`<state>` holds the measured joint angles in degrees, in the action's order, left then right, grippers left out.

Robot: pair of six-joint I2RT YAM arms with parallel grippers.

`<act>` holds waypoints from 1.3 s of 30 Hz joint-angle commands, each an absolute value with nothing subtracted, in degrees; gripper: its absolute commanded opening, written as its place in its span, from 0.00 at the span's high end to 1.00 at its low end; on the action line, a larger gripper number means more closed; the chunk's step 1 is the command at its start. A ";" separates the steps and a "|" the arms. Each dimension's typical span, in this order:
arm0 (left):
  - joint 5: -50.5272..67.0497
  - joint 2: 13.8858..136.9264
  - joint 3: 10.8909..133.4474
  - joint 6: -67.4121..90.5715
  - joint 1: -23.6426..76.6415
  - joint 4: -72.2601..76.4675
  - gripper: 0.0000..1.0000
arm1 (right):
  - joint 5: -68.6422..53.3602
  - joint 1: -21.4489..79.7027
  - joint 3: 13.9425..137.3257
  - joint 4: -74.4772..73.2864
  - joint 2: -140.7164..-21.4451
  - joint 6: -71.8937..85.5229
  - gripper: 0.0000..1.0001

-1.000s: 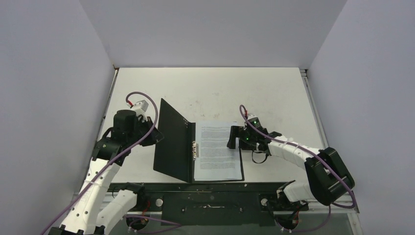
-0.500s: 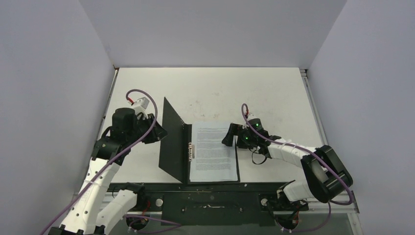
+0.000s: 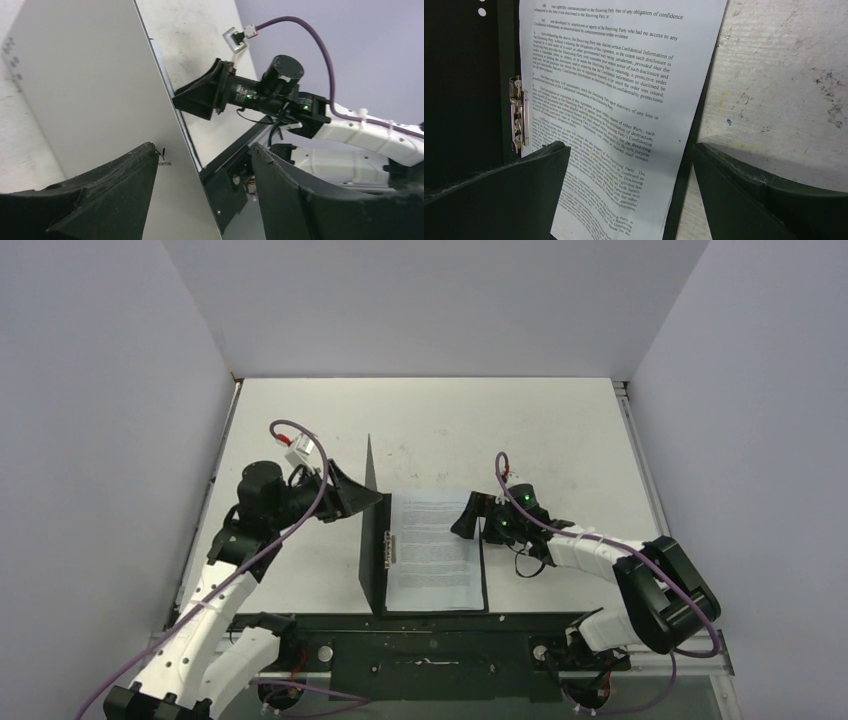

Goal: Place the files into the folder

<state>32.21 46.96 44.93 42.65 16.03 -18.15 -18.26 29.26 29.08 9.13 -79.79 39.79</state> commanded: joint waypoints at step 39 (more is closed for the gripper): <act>0.83 65.87 45.58 45.25 41.66 -2.05 0.23 | 7.59 27.76 36.30 -23.83 -44.22 36.03 0.00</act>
<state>7.73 70.08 40.18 51.31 41.54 9.85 7.51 28.10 34.20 -24.25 -44.40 37.06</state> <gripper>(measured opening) 0.767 0.999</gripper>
